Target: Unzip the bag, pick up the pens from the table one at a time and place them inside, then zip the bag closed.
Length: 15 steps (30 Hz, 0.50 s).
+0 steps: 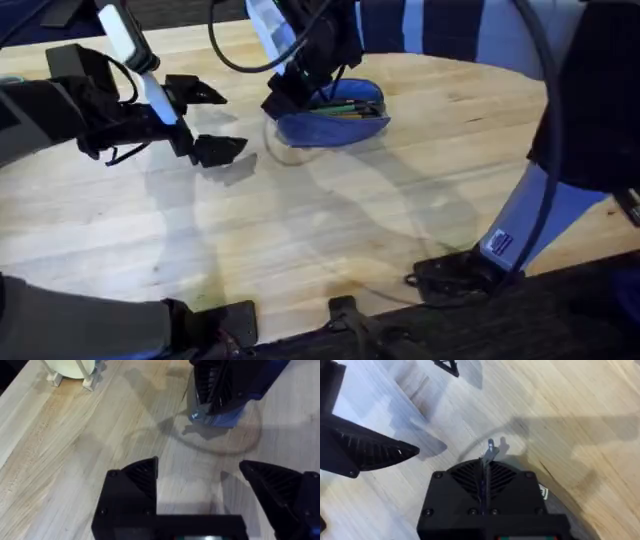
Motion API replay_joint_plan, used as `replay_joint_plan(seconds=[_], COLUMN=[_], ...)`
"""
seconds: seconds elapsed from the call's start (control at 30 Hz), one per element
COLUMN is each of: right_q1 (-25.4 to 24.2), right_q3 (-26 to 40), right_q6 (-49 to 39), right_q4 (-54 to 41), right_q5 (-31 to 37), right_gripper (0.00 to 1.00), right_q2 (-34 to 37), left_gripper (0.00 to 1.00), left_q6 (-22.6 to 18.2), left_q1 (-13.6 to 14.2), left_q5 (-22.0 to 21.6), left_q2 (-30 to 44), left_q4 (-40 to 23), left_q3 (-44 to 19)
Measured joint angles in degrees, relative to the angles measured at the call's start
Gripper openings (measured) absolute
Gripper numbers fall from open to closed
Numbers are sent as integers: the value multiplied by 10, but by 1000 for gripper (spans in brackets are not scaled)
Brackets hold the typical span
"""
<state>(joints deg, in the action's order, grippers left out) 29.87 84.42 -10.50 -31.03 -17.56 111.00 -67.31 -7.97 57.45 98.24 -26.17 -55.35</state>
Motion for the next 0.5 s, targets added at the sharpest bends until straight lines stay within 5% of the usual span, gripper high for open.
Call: replay_joint_plan(seconds=[0.5], right_q1=[0], right_q3=[0], right_q6=[0], right_q4=[-11], right_q5=[27], right_gripper=[33], right_q2=[-50], left_gripper=[993], left_q6=[0], left_q1=[0], left_q5=[0], left_q2=[0], left_q4=[-9], left_q3=[0])
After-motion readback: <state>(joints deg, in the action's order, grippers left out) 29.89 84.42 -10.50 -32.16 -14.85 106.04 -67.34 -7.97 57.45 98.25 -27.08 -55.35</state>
